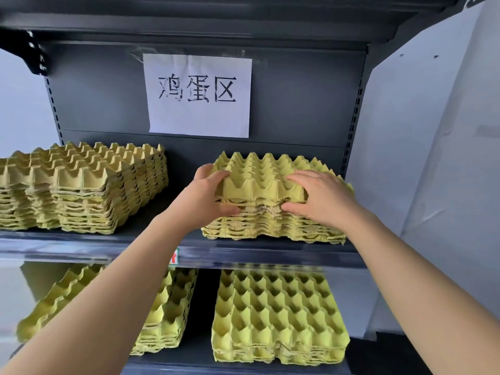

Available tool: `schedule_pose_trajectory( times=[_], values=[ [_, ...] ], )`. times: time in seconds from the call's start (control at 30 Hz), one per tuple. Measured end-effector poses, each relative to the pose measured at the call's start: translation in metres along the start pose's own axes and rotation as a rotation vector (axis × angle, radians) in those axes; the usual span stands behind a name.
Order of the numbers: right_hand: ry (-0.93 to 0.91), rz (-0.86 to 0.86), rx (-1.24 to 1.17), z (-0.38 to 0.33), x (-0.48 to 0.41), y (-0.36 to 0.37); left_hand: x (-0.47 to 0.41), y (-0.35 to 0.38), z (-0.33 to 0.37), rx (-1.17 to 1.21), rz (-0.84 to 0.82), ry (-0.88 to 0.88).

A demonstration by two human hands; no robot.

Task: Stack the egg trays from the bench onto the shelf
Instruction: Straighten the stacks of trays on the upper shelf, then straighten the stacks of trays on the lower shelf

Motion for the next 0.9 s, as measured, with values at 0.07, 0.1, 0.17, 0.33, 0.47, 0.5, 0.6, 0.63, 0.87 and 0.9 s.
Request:
schedule_pose_trajectory(
  times=[0.07,0.1,0.17,0.33,0.47,0.5,0.6,0.63,0.87,0.9],
  values=[
    [-0.017,0.07,-0.03,-0.013,0.01,-0.003,0.012,-0.005,-0.001,-0.078,0.064,0.019],
    [-0.044,0.098,-0.056,-0.022,0.017,-0.004,0.021,-0.009,-0.003,-0.116,0.108,0.034],
    [-0.102,0.13,-0.101,-0.047,0.031,-0.004,0.043,-0.019,-0.008,-0.148,0.208,0.082],
    [-0.179,0.133,-0.197,-0.118,0.057,0.023,0.112,-0.025,-0.043,-0.104,0.32,0.19],
    [-0.151,0.08,-0.301,-0.171,0.067,0.074,0.158,-0.012,-0.095,-0.151,0.224,0.197],
    [-0.138,0.058,-0.313,-0.184,0.069,0.089,0.167,-0.007,-0.113,-0.159,0.171,0.189],
    [-0.08,-0.016,-0.328,-0.22,0.074,0.133,0.189,0.013,-0.177,-0.183,0.021,0.147],
    [-0.054,-0.049,-0.33,-0.23,0.074,0.148,0.196,0.019,-0.2,-0.197,-0.023,0.126],
    [0.182,-0.282,-0.332,-0.266,0.06,0.25,0.215,0.054,-0.328,-0.353,-0.287,-0.058],
    [0.226,-0.305,-0.346,-0.267,0.056,0.261,0.216,0.057,-0.34,-0.386,-0.326,-0.079]
  ],
)
Point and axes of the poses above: each hand's wrist, its own x-axis away from the middle knuckle, its own y-axis out of the palm, z = x × y, the point moved 4 cm from there along -x, towards the middle knuckle, and after that the axes turned 6 degrees about -x, right-handed, at the moved point
